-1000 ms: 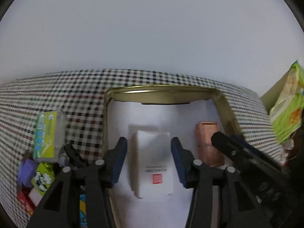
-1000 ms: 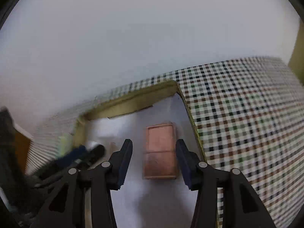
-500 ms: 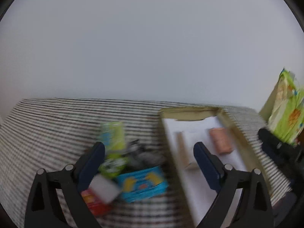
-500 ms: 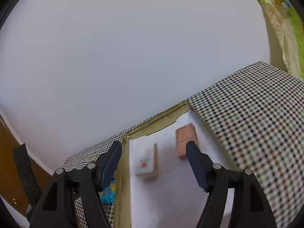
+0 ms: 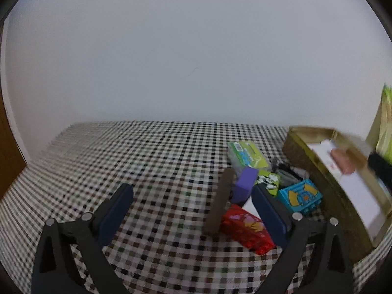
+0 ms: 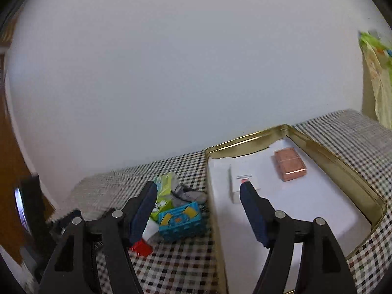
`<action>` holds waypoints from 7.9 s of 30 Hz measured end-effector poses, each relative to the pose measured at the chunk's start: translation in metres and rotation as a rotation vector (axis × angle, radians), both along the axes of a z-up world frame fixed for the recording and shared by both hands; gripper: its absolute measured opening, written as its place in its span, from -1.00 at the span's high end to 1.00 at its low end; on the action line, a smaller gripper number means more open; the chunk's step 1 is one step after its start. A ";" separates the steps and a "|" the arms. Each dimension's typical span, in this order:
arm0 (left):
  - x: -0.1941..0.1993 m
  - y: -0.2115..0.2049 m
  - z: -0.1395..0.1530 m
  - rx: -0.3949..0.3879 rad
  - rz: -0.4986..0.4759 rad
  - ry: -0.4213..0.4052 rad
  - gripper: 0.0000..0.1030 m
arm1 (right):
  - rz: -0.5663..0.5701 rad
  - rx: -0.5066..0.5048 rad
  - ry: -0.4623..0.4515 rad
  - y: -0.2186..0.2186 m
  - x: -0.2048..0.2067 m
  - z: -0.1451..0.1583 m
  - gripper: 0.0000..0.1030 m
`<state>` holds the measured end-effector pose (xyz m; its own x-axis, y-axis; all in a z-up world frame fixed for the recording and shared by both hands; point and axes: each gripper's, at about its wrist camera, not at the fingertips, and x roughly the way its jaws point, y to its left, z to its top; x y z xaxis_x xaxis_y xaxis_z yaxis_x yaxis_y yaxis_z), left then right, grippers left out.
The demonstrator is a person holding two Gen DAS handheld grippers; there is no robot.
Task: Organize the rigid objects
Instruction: 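Move the left gripper back to the pile toward the red Lego brick, then grasp the red Lego brick with the left gripper while the right gripper approaches the white charger, then grasp the white charger plug with the right gripper and lift it, then lower the red brick into the tin with the left gripper while the right places the charger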
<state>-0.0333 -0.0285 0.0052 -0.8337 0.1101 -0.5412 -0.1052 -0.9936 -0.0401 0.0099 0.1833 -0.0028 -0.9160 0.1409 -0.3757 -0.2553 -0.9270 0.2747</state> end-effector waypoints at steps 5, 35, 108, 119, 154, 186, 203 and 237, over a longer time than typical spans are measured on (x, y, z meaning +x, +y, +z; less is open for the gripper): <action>-0.007 -0.012 -0.003 -0.032 0.038 -0.032 -0.91 | 0.084 0.110 -0.016 -0.027 -0.005 -0.005 -0.41; 0.000 0.040 -0.016 -0.009 -0.307 -0.176 -0.88 | 0.100 -0.031 -0.082 -0.009 -0.005 -0.015 -0.41; -0.037 -0.033 -0.025 -0.039 -0.337 -0.231 -0.09 | 0.190 -0.004 -0.175 -0.031 -0.022 -0.029 -0.41; -0.063 -0.047 -0.013 0.100 -0.399 -0.269 -0.25 | 0.190 -0.017 -0.172 -0.029 -0.020 -0.028 -0.41; -0.075 0.003 -0.041 -0.124 -0.451 -0.284 0.41 | 0.206 -0.015 -0.201 -0.030 -0.029 -0.032 -0.41; -0.064 -0.055 -0.031 0.026 -0.227 -0.280 0.41 | 0.241 -0.042 -0.432 -0.083 -0.123 -0.053 -0.07; -0.078 -0.033 -0.040 0.024 -0.217 -0.213 0.41 | 0.358 -0.201 -0.280 -0.045 -0.082 -0.026 0.19; -0.037 0.064 -0.020 0.046 -0.249 -0.127 0.41 | 0.225 -0.044 -0.053 0.014 0.006 0.019 0.19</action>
